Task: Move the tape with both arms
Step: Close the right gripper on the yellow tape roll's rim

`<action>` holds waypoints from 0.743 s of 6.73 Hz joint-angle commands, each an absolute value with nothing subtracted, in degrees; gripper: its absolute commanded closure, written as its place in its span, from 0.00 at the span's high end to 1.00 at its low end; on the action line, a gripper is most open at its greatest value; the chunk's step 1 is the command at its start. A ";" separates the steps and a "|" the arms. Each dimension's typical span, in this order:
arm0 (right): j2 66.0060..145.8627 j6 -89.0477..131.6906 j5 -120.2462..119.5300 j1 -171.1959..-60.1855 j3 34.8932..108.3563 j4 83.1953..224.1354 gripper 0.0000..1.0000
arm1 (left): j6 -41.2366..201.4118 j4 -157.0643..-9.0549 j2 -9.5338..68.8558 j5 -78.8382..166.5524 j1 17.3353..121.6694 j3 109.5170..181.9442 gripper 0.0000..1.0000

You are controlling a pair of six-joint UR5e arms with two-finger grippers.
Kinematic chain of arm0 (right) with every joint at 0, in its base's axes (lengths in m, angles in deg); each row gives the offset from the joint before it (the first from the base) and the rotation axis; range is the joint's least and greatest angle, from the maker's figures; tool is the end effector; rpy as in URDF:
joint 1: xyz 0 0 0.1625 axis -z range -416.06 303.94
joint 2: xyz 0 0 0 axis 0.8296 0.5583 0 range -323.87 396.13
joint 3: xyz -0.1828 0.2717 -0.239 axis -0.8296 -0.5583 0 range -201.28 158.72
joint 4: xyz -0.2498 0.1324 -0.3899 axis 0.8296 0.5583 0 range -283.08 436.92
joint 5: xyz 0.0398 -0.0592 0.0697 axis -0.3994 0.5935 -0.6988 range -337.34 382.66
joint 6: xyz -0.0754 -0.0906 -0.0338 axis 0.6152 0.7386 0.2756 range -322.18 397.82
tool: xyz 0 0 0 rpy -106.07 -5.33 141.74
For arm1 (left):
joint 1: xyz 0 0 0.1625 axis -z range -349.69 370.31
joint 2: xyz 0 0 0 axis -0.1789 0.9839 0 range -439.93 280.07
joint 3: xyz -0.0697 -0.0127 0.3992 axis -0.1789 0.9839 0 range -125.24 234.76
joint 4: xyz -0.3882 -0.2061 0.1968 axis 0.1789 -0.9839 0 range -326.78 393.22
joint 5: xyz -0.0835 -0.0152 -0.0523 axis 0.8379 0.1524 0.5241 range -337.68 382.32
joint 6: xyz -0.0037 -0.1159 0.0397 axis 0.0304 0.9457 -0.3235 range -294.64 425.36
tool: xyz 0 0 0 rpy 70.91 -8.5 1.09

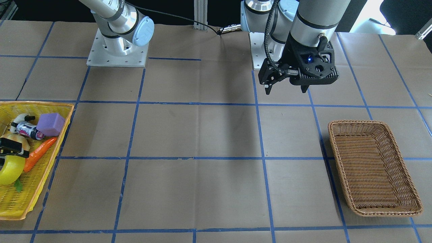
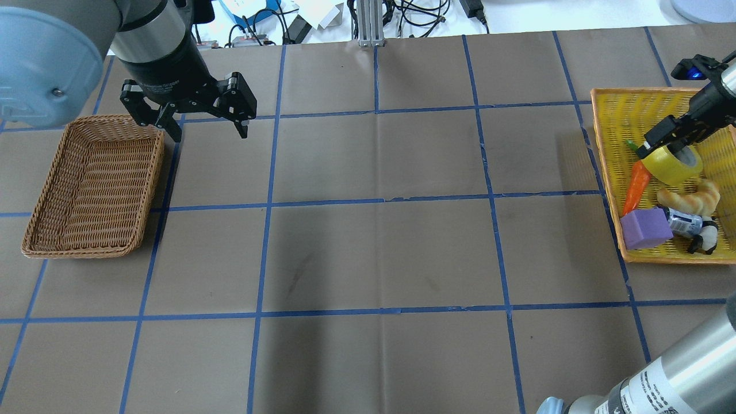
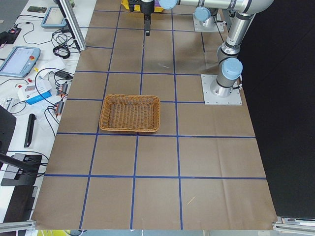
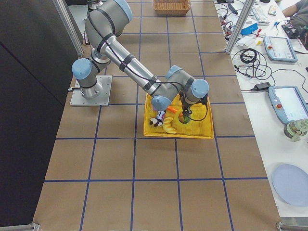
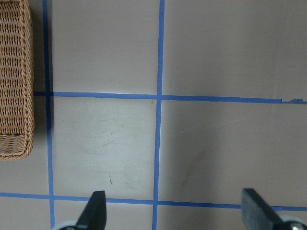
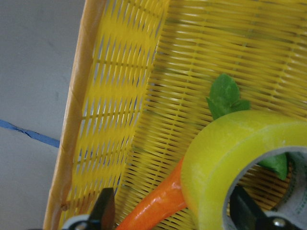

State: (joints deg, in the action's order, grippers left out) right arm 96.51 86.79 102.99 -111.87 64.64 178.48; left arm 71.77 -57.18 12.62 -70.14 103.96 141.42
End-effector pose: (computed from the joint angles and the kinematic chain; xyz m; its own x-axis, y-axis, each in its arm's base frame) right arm -0.2579 -0.6536 0.1741 -0.9317 -0.2198 -0.2892 -0.2399 0.9702 0.0356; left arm -0.1649 -0.5719 0.4522 -0.9979 -0.0485 -0.0419 -0.0481 0.9988 -0.0116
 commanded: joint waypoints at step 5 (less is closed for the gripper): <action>107.36 79.17 108.88 -118.41 61.60 174.76 0.00 | 71.77 -57.22 12.62 -70.14 103.91 141.42 1.00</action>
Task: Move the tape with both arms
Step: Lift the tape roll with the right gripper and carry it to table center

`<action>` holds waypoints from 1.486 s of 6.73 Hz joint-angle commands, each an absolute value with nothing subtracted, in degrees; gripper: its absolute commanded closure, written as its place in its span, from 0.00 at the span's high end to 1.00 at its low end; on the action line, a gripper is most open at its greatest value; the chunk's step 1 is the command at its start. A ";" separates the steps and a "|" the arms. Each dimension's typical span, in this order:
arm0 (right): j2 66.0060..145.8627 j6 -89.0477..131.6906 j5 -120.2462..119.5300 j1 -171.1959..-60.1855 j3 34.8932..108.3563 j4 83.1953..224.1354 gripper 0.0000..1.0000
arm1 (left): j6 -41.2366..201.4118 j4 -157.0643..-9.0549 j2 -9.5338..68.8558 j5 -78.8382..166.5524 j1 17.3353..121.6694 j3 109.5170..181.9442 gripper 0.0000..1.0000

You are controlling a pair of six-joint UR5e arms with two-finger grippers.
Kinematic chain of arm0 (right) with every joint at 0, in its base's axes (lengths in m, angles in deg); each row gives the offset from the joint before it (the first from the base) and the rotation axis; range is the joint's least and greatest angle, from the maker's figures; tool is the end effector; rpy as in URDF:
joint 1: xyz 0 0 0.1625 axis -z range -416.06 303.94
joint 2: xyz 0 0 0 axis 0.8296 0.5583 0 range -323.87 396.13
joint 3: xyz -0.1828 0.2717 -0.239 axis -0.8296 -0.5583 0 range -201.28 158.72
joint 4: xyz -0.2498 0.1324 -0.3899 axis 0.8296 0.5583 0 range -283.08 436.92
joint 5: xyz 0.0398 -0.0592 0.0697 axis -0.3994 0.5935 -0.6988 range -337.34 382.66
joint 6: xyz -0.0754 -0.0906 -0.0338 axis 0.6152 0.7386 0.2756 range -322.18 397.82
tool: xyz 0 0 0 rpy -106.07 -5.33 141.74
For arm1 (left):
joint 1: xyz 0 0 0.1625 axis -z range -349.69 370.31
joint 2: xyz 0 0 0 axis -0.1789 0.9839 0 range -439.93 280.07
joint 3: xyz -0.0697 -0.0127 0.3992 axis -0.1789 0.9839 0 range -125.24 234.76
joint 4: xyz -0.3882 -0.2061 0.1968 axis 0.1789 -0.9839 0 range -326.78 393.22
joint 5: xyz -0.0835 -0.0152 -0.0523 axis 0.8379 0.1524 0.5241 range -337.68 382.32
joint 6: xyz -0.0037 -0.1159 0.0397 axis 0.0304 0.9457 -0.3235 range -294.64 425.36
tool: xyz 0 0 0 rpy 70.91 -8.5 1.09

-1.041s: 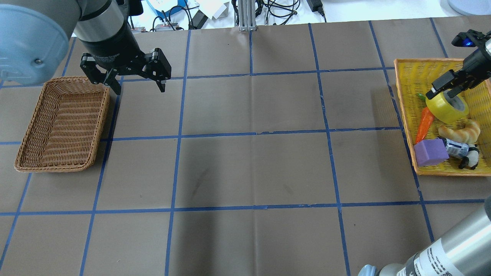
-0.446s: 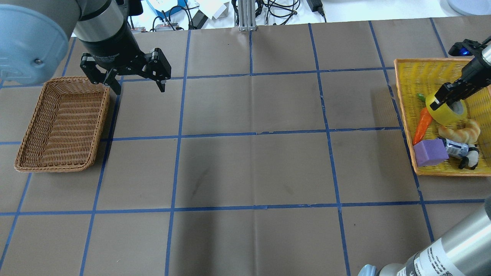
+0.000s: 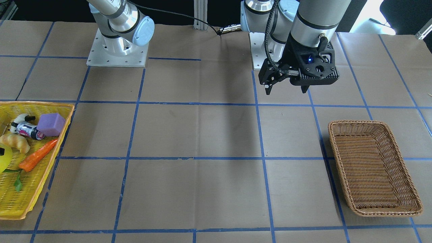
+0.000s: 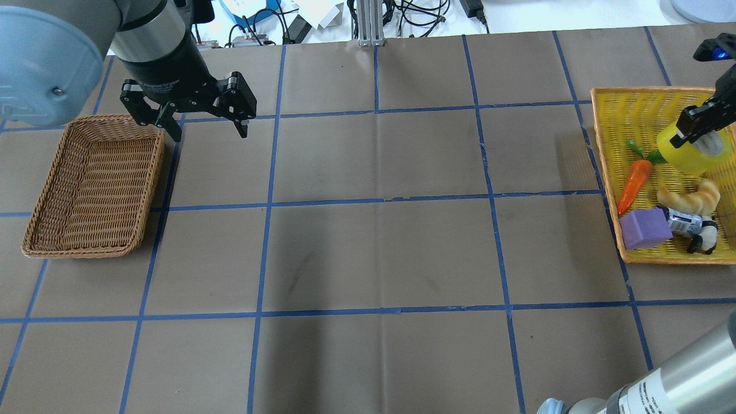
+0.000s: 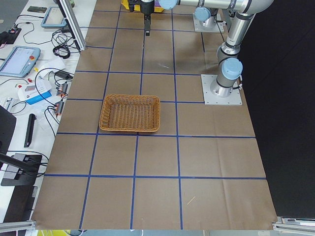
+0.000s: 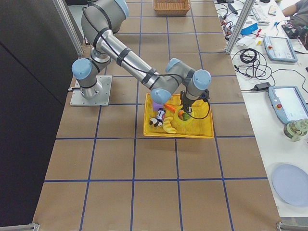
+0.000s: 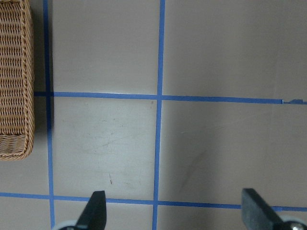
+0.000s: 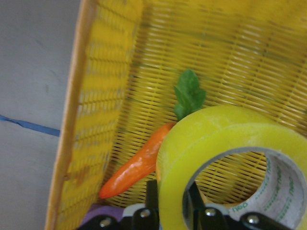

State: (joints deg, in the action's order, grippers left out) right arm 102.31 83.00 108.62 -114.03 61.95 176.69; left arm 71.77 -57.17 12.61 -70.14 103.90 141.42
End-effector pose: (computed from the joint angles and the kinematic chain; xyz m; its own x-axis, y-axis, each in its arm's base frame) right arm -0.2454 -0.6600 0.2638 -0.9659 -0.2182 -0.1391 -0.2256 0.9734 0.0397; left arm -0.1643 -0.5721 0.4523 -0.9979 -0.0496 -0.0419 -0.0491 0.9987 -0.0120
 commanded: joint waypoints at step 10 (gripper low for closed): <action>103.01 1.60 106.69 -172.34 73.56 195.13 0.99 | 71.77 -57.31 12.53 -70.31 103.91 141.51 1.00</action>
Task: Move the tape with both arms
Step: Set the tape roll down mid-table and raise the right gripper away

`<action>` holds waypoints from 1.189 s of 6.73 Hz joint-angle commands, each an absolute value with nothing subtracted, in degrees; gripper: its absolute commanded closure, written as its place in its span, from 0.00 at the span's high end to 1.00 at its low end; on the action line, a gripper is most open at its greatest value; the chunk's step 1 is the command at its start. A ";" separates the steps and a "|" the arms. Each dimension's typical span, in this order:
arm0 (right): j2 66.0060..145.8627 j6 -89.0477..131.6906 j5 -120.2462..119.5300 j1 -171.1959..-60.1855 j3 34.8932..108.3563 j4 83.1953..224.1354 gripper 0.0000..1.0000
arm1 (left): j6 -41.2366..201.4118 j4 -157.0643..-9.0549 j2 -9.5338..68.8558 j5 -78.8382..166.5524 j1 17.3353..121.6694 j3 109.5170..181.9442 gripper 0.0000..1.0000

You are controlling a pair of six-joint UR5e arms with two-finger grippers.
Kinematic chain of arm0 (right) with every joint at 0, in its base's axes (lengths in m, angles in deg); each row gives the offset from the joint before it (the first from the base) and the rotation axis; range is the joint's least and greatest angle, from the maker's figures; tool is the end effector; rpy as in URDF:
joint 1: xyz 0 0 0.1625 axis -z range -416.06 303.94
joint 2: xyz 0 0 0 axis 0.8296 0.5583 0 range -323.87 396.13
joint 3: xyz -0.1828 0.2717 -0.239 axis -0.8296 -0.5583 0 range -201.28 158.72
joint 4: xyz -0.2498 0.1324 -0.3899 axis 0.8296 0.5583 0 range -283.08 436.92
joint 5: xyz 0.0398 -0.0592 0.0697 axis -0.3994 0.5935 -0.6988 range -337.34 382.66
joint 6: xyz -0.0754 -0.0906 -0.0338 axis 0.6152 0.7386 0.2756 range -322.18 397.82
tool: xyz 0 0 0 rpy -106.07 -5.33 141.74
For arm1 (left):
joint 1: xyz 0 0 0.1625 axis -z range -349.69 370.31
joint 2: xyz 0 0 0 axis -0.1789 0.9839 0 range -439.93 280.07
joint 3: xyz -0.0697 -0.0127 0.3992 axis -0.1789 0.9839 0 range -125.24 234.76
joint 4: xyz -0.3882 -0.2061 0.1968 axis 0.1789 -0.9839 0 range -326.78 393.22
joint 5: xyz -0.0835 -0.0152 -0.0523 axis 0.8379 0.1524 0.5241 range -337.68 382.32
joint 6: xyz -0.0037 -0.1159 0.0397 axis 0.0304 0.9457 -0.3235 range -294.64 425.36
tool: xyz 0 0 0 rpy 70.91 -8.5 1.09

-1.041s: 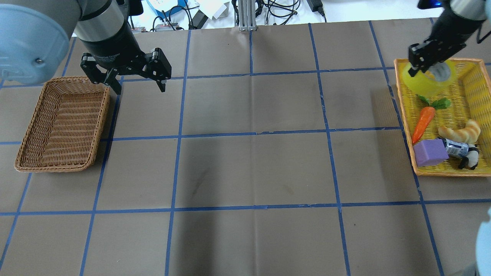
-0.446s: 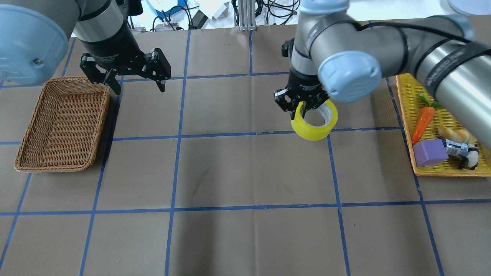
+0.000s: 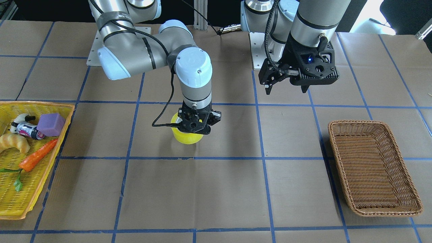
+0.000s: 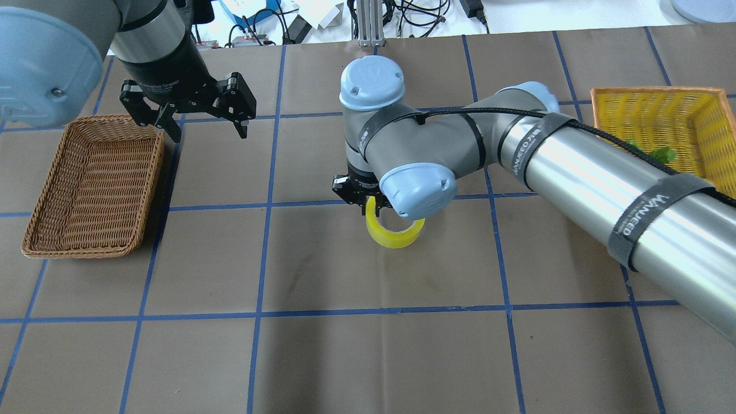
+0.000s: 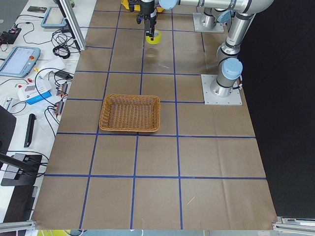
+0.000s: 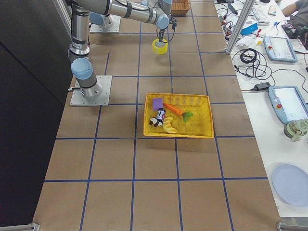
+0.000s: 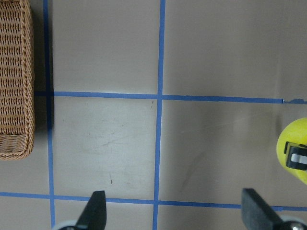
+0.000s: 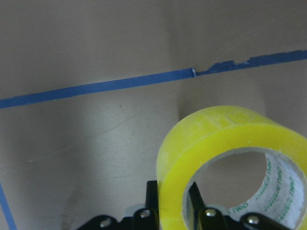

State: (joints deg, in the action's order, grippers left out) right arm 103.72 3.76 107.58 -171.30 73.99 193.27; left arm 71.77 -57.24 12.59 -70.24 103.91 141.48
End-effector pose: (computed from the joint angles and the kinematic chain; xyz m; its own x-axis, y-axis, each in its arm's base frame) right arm 0.4124 -0.5366 0.1979 -0.9859 0.1562 -0.0604 0.1520 0.9860 0.0688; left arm -0.1641 -0.5717 0.4518 -0.9978 -0.0493 -0.0439 -0.0489 0.9987 -0.0103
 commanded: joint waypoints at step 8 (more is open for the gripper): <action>116.89 31.58 107.74 -146.41 62.56 171.67 1.00 | 72.82 -57.04 13.14 -69.79 104.61 143.08 1.00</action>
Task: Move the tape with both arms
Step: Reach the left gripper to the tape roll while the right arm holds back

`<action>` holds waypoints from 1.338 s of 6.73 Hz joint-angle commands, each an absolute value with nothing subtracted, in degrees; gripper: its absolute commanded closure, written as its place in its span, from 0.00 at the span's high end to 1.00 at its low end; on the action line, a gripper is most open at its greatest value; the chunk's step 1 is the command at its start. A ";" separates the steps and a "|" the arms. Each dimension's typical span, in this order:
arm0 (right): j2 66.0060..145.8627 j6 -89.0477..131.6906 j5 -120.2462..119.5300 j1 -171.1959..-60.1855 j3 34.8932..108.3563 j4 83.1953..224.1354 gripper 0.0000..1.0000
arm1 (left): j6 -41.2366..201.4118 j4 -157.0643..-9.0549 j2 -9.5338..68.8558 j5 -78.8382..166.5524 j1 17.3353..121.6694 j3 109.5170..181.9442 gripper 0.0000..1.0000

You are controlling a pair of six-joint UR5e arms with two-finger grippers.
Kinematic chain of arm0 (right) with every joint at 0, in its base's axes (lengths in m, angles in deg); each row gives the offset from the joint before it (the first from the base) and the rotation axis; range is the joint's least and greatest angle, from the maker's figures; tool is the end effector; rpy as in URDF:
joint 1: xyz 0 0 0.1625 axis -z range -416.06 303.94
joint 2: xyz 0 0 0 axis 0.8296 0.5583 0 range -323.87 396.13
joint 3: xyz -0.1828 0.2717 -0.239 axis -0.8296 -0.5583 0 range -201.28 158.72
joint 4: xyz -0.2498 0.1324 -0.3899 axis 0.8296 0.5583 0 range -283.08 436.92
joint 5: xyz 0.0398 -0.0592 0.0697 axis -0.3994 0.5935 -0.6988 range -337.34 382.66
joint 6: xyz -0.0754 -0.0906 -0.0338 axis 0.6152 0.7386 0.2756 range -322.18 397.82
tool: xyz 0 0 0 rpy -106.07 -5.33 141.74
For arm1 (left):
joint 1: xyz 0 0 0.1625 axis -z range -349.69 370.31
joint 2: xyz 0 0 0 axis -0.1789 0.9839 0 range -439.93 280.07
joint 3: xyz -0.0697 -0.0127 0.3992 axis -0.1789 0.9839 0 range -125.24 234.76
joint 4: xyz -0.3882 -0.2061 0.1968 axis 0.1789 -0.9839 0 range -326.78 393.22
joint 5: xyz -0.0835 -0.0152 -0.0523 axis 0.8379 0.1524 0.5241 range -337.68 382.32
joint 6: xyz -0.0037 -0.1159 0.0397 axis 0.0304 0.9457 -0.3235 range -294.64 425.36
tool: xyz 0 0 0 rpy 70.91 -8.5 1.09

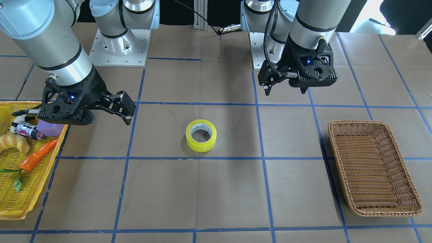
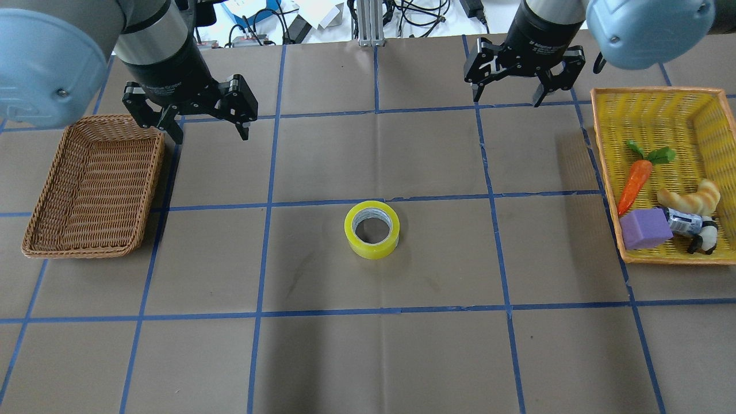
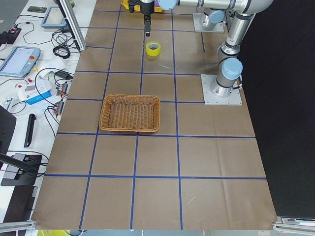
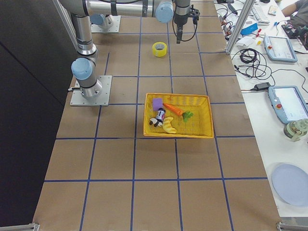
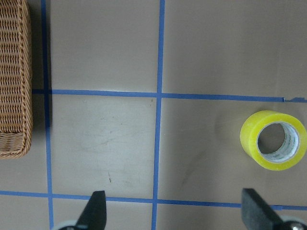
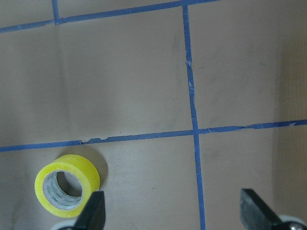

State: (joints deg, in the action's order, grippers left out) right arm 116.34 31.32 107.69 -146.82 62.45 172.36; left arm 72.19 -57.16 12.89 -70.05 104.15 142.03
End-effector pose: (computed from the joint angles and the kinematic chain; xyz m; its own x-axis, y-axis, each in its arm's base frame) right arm 0.1524 -0.6327 0.4149 -0.9912 0.0972 -0.0899 0.0997 0.9947 -0.0235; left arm -0.1670 -0.5715 0.4435 -0.9978 -0.0519 -0.0421 -0.0521 0.9986 0.0031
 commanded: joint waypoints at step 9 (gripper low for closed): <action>116.98 39.66 107.74 -141.23 65.46 171.49 1.00 | 78.09 -18.57 32.34 -65.04 118.30 162.87 1.00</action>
